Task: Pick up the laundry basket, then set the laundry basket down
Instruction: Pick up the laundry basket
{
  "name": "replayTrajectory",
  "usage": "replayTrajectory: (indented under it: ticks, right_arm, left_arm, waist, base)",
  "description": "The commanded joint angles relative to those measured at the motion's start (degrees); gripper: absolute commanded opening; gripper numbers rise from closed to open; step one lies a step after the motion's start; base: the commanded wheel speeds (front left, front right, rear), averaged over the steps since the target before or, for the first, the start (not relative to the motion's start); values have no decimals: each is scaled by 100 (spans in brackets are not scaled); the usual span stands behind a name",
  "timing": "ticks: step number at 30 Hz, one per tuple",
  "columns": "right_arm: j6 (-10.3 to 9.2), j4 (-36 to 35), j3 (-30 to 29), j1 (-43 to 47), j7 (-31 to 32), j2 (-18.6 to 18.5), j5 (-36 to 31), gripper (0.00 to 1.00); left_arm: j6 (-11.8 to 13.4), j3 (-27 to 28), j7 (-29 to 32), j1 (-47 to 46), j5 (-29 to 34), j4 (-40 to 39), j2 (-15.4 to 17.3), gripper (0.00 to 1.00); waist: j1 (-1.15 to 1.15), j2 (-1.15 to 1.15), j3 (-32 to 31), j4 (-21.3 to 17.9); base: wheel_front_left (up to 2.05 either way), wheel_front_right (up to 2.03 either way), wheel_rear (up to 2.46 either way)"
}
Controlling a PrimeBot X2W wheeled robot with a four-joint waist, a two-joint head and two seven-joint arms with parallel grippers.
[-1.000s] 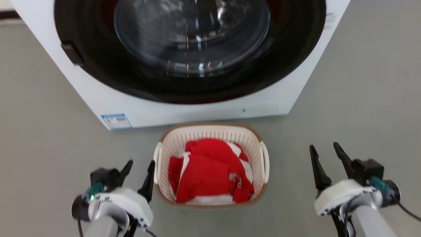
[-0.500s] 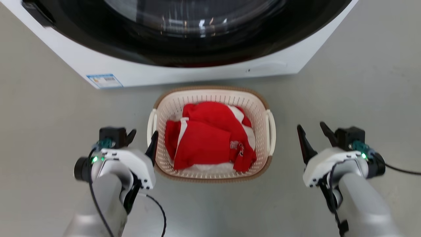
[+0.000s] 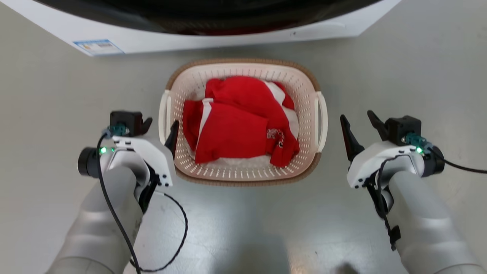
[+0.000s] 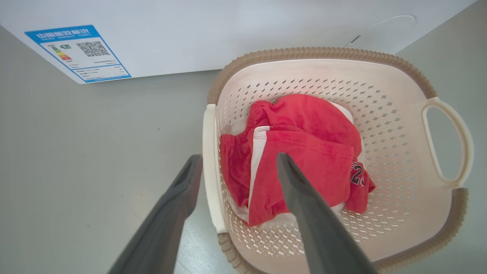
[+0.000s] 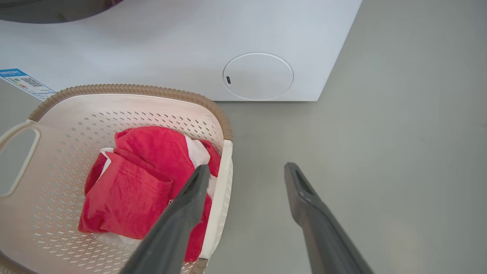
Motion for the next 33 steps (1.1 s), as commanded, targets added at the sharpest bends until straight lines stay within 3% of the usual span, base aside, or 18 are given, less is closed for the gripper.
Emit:
replayTrajectory:
  ticks: [1,14,33]
  right_arm:
    - [34,-36,114,12,-77,71,48,100]
    - [34,-125,323,-374,-80,79,199,100]
    - [34,373,709,-943,-81,80,783,100]
  left_arm:
    - [-34,81,-61,-124,-54,-8,184,100]
    - [-34,-191,-81,-872,-89,438,281,100]
    - [-34,-641,89,-1481,-122,668,223,100]
  waist:
    - [0,0,176,-15]
    - [0,0,859,5]
    - [0,0,1412,137]
  base:
    - [0,0,0]
    - [0,0,0]
    - [0,0,0]
